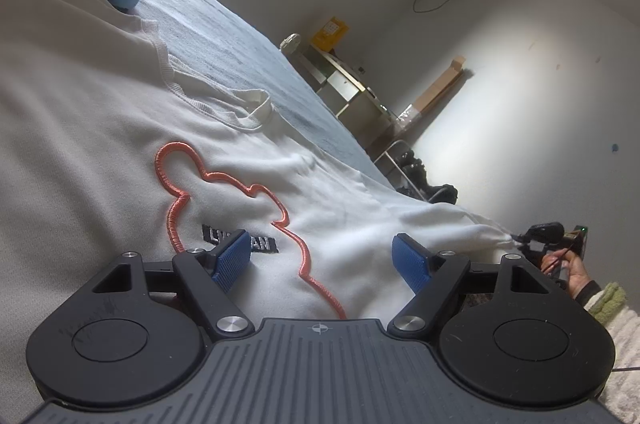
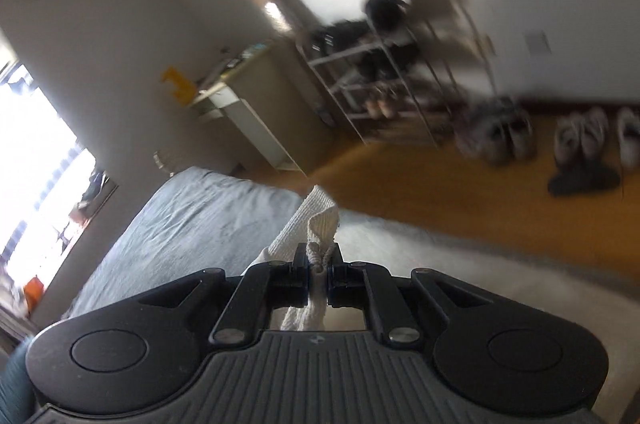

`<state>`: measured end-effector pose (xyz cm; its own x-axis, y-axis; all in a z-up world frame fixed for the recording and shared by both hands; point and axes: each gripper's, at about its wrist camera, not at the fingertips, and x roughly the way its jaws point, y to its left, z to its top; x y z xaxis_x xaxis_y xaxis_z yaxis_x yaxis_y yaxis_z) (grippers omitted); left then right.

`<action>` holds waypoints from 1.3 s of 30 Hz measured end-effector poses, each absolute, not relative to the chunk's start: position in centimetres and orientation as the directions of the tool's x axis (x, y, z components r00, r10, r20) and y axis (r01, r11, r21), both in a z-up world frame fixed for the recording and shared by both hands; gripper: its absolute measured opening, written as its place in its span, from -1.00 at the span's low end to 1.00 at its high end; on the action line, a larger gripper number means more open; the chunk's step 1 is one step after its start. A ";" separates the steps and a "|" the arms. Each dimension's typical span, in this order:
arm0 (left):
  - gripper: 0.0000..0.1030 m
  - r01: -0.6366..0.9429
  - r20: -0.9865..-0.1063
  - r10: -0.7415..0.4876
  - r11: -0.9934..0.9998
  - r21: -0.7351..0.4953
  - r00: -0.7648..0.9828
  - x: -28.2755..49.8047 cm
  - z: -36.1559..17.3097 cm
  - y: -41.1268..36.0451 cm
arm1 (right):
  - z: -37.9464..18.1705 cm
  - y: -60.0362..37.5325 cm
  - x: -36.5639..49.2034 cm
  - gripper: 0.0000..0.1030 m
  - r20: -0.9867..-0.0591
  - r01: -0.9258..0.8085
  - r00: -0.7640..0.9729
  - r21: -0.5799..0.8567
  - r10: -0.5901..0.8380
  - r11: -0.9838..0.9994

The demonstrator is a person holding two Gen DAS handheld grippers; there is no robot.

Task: Fold clothes
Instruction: 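Lay the sleeve cuff on the sweatshirt body and open the right gripper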

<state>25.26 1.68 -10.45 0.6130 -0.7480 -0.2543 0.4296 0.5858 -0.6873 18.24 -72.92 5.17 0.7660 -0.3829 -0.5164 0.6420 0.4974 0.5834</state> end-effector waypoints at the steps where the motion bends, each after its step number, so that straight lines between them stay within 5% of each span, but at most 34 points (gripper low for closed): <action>1: 0.53 0.430 -0.254 -0.748 0.585 -0.688 0.613 25.3 -10.5 1.7 | 4.7 -73.3 18.1 -0.83 -0.520 0.641 0.768 0.604 -0.375 0.474; 16: 0.54 0.419 -0.247 -0.754 0.570 -0.707 0.609 25.5 -10.4 1.9 | 15.6 -59.0 21.2 -0.83 -0.342 0.397 0.904 0.453 -0.256 0.798; 25: 0.58 0.355 -0.213 -0.724 0.544 -0.760 0.656 25.5 -9.9 3.6 | 17.8 -44.0 25.0 -0.83 -0.379 0.198 0.921 0.276 -0.083 0.941; 39: 0.64 0.232 -0.116 -0.573 0.498 -0.835 0.811 24.5 -8.5 8.9 | 13.4 -27.4 28.9 -0.82 -0.481 -0.017 0.863 0.275 0.153 0.961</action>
